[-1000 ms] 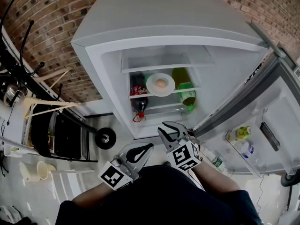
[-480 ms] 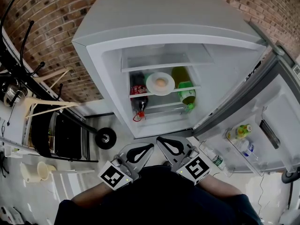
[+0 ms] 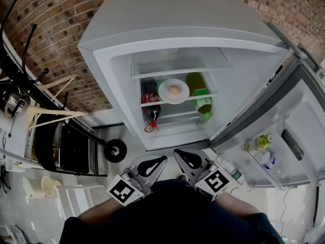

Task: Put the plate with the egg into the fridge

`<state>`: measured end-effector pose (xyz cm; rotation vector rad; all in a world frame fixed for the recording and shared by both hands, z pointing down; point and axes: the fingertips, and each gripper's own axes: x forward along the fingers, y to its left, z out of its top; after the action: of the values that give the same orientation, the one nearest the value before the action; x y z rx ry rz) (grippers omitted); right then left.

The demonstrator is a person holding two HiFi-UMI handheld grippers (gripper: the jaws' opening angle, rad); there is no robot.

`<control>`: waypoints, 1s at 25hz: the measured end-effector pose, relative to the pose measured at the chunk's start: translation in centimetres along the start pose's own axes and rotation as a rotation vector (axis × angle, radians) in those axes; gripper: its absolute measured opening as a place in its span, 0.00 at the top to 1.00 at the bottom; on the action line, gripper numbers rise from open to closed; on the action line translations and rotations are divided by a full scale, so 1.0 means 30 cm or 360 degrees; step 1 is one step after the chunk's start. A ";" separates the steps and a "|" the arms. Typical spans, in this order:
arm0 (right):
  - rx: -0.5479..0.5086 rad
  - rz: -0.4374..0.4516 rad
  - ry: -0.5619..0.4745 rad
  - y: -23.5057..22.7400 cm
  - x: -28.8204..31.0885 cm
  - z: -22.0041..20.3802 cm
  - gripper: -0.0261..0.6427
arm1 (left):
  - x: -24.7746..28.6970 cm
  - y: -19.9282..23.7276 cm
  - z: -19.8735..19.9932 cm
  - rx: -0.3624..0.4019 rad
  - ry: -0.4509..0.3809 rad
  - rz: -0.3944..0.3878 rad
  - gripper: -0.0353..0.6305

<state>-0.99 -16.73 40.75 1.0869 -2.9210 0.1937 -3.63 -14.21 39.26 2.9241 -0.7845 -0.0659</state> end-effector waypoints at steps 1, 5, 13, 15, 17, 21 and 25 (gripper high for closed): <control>-0.0007 -0.0001 0.0004 0.003 0.000 -0.002 0.94 | 0.000 0.000 -0.001 -0.0003 0.0003 0.0000 0.94; -0.0045 0.0015 0.0013 0.016 0.004 -0.008 0.94 | -0.003 0.004 0.002 0.0008 -0.0002 0.0000 0.95; -0.0031 0.0021 0.0013 0.018 0.010 -0.013 0.94 | -0.010 0.008 0.009 0.0018 -0.0023 0.0013 0.95; -0.0030 0.0021 0.0016 0.022 0.011 -0.015 0.94 | -0.014 0.008 0.011 0.0020 -0.0027 0.0014 0.95; -0.0035 0.0024 0.0017 0.027 0.012 -0.016 0.94 | -0.017 0.008 0.010 0.0013 -0.0025 0.0015 0.94; -0.0044 0.0023 0.0020 0.032 0.012 -0.015 0.95 | -0.018 0.007 0.013 0.0029 -0.0034 0.0013 0.94; -0.0041 0.0017 0.0021 0.035 0.008 -0.015 0.94 | -0.022 0.004 0.010 0.0013 -0.0015 0.0014 0.94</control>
<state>-1.85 -16.04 41.09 1.0625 -2.9098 0.1619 -4.28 -14.01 38.98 2.9302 -0.8010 -0.0761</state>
